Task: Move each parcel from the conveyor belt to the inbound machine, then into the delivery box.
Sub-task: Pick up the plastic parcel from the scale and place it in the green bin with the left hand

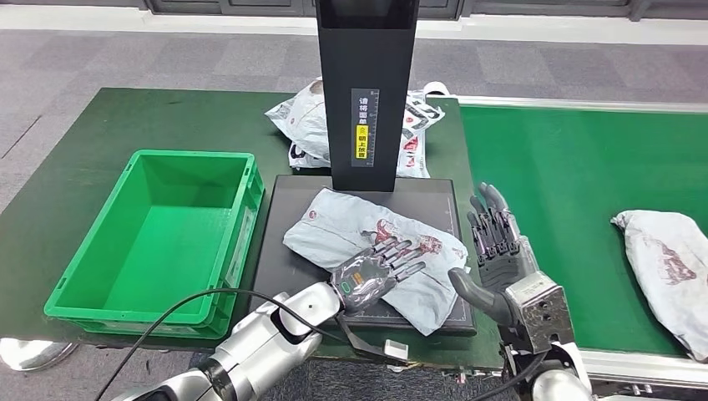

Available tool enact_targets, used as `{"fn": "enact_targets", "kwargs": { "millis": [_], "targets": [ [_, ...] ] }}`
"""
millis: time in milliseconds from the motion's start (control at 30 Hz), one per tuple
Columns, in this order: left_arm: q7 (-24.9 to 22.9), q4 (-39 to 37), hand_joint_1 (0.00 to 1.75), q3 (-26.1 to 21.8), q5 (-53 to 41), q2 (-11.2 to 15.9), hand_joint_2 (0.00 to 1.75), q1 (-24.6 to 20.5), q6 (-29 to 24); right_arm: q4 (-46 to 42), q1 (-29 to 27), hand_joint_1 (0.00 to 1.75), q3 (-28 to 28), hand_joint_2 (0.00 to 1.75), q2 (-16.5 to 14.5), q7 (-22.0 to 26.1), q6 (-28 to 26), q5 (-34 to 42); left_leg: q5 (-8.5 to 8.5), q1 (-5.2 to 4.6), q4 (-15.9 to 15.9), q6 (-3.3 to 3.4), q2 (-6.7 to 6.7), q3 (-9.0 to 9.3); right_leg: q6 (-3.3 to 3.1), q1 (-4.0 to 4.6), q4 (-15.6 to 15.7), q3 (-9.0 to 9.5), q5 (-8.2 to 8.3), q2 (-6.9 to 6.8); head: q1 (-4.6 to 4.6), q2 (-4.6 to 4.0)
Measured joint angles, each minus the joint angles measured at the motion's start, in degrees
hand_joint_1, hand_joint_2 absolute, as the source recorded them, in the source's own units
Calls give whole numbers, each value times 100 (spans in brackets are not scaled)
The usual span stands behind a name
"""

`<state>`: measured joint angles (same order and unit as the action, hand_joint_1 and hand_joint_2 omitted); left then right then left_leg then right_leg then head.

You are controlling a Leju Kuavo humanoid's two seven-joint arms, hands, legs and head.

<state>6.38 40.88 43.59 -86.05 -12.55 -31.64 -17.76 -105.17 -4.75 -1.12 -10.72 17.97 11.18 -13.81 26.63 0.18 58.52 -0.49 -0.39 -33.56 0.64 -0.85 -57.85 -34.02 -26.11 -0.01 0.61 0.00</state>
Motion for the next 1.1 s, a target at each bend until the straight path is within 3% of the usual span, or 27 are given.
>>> {"fn": "enact_targets", "kwargs": {
  "millis": [100,133,300,1100],
  "targets": [
    [-695,-94,148,67,-13,-61,175,-49,-292,-103,-112,0,54,175,-46,4,-2,1,0,0,0,0,0,-1,0,0,0,-1,0,0,0,0],
    [-901,-105,170,73,-14,-80,175,-56,-381,-132,-150,0,57,175,-59,5,1,2,1,0,0,0,0,-2,0,0,0,-1,0,0,0,0],
    [-1323,-56,175,29,-18,-128,175,-48,-551,-194,-230,0,58,175,-107,20,-7,17,1,0,-1,0,1,-3,0,0,0,-3,-1,1,0,0],
    [-1434,131,175,-211,-20,-152,175,117,-639,-199,-221,0,58,175,-152,28,13,45,1,0,-1,0,0,-4,0,0,0,-2,0,0,0,0]
  ]
}}
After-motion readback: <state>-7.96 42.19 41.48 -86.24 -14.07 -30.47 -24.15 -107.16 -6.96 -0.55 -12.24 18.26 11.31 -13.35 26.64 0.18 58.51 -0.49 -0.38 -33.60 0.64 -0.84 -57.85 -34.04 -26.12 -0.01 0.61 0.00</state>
